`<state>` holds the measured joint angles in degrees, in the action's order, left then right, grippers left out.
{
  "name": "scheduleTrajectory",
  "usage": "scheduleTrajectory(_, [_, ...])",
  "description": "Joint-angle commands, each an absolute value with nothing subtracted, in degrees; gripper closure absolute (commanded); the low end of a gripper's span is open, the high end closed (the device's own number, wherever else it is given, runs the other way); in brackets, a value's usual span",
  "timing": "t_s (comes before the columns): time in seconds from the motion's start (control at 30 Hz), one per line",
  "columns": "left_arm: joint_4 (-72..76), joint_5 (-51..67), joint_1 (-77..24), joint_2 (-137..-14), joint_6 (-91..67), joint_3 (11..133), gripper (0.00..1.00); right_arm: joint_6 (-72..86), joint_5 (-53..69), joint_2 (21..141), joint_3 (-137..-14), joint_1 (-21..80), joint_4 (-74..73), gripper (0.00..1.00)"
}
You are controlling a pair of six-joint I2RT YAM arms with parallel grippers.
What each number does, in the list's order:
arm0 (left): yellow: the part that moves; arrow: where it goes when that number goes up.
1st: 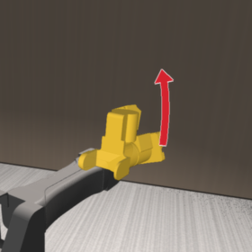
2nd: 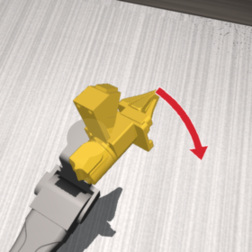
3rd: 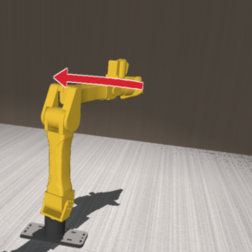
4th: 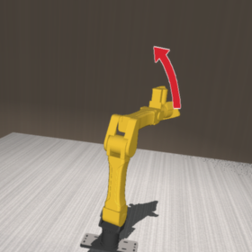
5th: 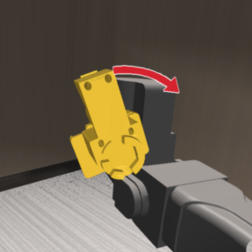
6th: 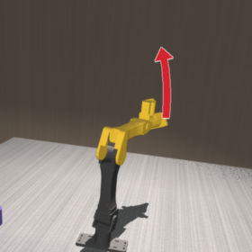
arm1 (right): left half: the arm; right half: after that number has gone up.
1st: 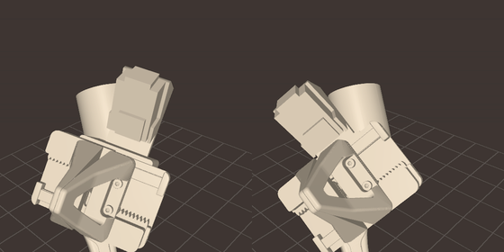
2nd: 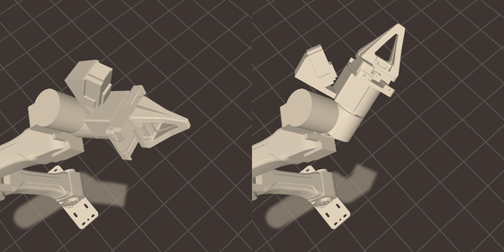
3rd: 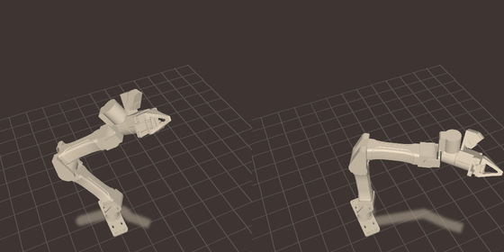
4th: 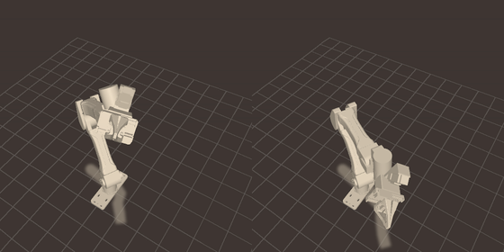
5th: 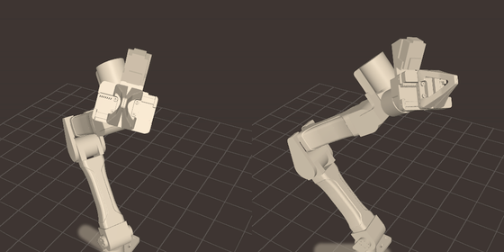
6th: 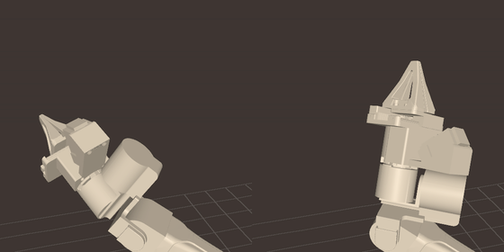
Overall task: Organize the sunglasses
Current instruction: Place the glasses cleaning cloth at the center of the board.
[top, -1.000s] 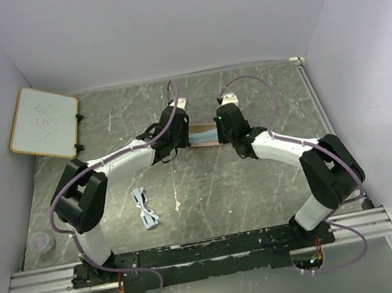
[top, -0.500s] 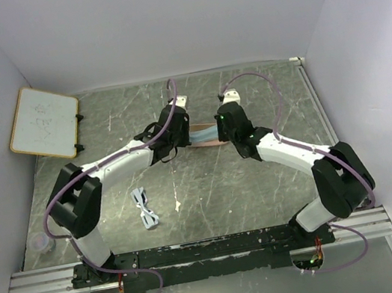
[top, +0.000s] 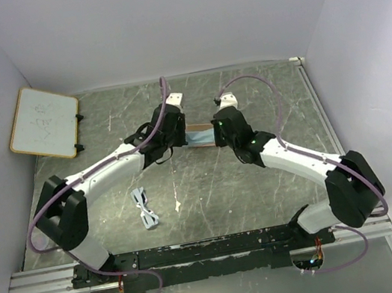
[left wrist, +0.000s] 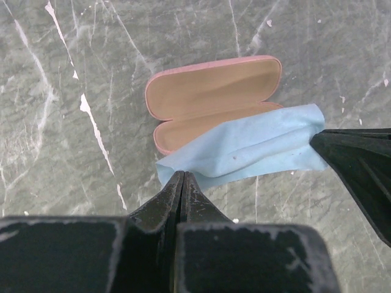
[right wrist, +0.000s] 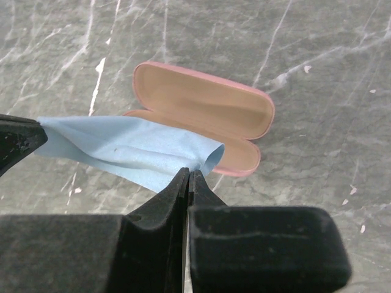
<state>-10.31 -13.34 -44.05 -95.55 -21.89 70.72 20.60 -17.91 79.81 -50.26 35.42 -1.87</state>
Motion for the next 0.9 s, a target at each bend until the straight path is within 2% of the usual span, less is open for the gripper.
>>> scheduleTrajectory(0.0, [-13.0, -13.6, -45.4, -91.2, -22.8, 68.0, 0.93, 22.6, -18.7, 76.5, -48.6, 38.0, -5.3, 1.00])
scheduleTrajectory(0.47, [-13.5, -13.3, -52.9, -80.7, -31.3, 52.3, 0.93, 29.8, -19.0, 70.6, -38.6, 45.0, -7.7, 1.00])
scheduleTrajectory(0.87, [-19.1, -18.5, -56.2, -77.2, -32.8, 52.4, 0.93, 32.9, -19.2, 69.2, -37.9, 50.0, -8.1, 1.00])
